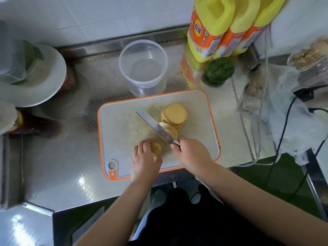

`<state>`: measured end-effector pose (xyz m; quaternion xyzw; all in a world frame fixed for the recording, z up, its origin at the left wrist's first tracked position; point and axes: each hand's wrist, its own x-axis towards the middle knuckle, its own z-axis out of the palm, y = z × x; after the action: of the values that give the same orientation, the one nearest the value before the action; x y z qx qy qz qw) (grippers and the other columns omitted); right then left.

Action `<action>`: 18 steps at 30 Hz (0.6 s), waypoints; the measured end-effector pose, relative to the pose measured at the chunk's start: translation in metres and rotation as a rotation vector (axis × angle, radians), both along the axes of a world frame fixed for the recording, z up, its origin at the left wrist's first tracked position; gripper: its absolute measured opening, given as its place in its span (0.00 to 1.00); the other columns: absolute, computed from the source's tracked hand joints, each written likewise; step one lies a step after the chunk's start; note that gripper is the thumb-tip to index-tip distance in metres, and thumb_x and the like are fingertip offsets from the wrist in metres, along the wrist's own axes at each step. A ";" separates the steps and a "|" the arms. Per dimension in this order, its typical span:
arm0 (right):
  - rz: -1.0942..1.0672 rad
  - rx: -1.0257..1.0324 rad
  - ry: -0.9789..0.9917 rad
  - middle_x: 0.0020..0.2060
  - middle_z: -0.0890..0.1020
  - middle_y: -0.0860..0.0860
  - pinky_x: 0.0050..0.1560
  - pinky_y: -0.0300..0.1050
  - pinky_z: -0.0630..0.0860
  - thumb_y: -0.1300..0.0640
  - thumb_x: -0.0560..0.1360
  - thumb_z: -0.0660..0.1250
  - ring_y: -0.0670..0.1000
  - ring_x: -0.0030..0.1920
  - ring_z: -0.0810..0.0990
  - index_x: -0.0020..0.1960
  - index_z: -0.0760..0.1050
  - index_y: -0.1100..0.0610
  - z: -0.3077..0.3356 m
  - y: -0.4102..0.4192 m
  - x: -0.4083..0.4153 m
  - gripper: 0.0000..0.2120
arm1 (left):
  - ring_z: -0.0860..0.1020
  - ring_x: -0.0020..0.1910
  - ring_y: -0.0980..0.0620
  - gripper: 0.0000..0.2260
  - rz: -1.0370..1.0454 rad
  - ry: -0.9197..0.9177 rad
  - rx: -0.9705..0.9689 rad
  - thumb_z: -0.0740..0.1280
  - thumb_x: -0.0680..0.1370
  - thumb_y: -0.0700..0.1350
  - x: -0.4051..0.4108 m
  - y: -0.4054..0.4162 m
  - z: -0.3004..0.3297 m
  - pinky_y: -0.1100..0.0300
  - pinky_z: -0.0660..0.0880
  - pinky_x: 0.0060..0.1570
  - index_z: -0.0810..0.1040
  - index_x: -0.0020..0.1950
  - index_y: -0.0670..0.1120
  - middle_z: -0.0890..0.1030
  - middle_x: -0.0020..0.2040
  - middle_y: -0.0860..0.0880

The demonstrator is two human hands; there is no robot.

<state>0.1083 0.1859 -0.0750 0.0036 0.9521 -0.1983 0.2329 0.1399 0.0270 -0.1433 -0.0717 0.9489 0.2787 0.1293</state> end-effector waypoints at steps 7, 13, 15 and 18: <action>0.085 0.094 0.038 0.35 0.72 0.50 0.35 0.43 0.63 0.48 0.81 0.56 0.54 0.35 0.71 0.51 0.74 0.58 -0.013 -0.006 0.006 0.15 | 0.73 0.58 0.39 0.28 0.114 0.221 -0.051 0.76 0.68 0.44 0.011 0.012 -0.013 0.47 0.73 0.56 0.72 0.66 0.40 0.74 0.61 0.41; 0.168 0.162 0.183 0.26 0.66 0.50 0.24 0.39 0.50 0.55 0.74 0.70 0.54 0.24 0.66 0.37 0.74 0.59 -0.015 -0.006 0.009 0.11 | 0.75 0.49 0.42 0.06 -0.218 0.661 -0.011 0.68 0.79 0.45 0.009 -0.015 -0.033 0.49 0.76 0.50 0.78 0.50 0.43 0.77 0.51 0.44; 0.178 0.198 0.167 0.21 0.57 0.48 0.27 0.34 0.38 0.58 0.59 0.80 0.50 0.20 0.55 0.27 0.70 0.57 -0.011 -0.009 0.008 0.18 | 0.76 0.49 0.43 0.07 -0.213 0.650 -0.004 0.67 0.79 0.44 0.007 -0.012 -0.038 0.49 0.77 0.49 0.80 0.46 0.41 0.78 0.49 0.45; 0.157 0.177 0.128 0.21 0.53 0.47 0.30 0.32 0.37 0.61 0.47 0.83 0.49 0.18 0.52 0.23 0.67 0.56 -0.018 -0.012 0.011 0.22 | 0.75 0.48 0.44 0.09 -0.196 0.653 0.024 0.67 0.80 0.45 0.005 -0.011 -0.040 0.52 0.76 0.50 0.82 0.45 0.41 0.79 0.48 0.44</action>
<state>0.1198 0.1735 -0.0926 -0.0632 0.9761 -0.0944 0.1853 0.1453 0.0159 -0.1832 0.1144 0.9393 0.2841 -0.1546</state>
